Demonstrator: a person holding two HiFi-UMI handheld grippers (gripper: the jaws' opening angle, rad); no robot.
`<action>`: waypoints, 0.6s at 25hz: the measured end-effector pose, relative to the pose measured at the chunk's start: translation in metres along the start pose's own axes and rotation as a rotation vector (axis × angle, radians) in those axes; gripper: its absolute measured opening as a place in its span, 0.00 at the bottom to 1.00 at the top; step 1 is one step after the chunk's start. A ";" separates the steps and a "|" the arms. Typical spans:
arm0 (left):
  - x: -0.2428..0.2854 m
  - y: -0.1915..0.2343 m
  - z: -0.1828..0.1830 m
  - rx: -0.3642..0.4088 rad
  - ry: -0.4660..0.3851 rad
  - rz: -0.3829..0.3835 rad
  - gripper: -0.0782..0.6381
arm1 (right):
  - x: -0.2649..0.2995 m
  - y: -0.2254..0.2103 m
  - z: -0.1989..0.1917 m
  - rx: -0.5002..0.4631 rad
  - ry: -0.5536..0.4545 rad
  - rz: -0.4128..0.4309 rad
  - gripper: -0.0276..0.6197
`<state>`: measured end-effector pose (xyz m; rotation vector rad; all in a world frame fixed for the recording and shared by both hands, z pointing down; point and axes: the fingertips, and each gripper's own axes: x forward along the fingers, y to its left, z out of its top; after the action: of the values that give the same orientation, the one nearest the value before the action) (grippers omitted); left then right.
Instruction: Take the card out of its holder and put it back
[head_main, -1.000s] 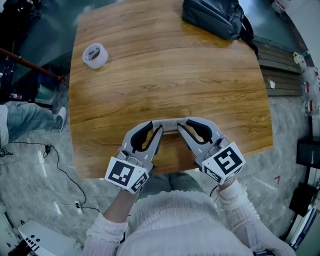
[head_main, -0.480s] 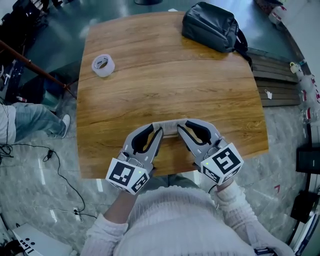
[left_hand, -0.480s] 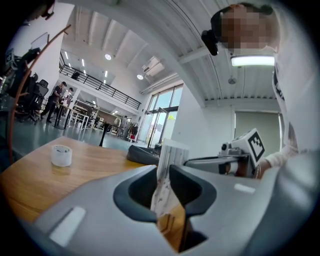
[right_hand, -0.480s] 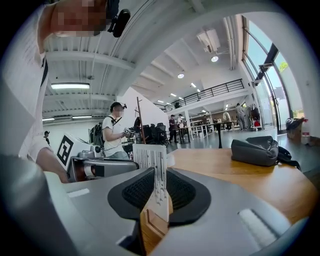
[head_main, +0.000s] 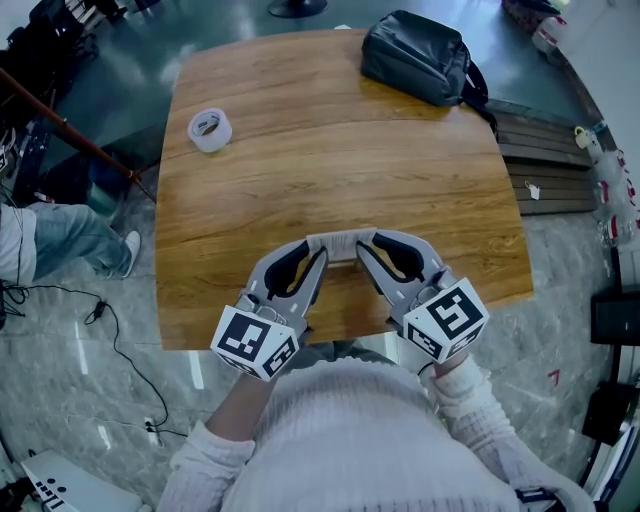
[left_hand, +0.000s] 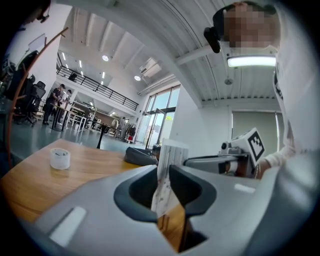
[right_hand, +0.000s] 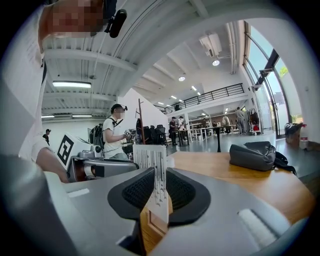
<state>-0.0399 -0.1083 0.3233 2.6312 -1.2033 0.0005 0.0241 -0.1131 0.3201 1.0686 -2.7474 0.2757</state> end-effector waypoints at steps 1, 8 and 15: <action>0.000 -0.001 0.000 0.000 0.007 -0.001 0.22 | -0.001 0.000 0.000 -0.001 0.001 -0.002 0.15; 0.001 -0.002 0.000 0.025 0.031 -0.002 0.21 | -0.001 0.001 0.002 0.011 -0.005 -0.001 0.15; 0.000 0.001 0.000 0.001 0.006 0.012 0.21 | 0.001 0.003 0.000 0.019 -0.001 0.011 0.15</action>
<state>-0.0409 -0.1089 0.3235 2.6231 -1.2174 0.0110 0.0214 -0.1116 0.3201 1.0583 -2.7578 0.3032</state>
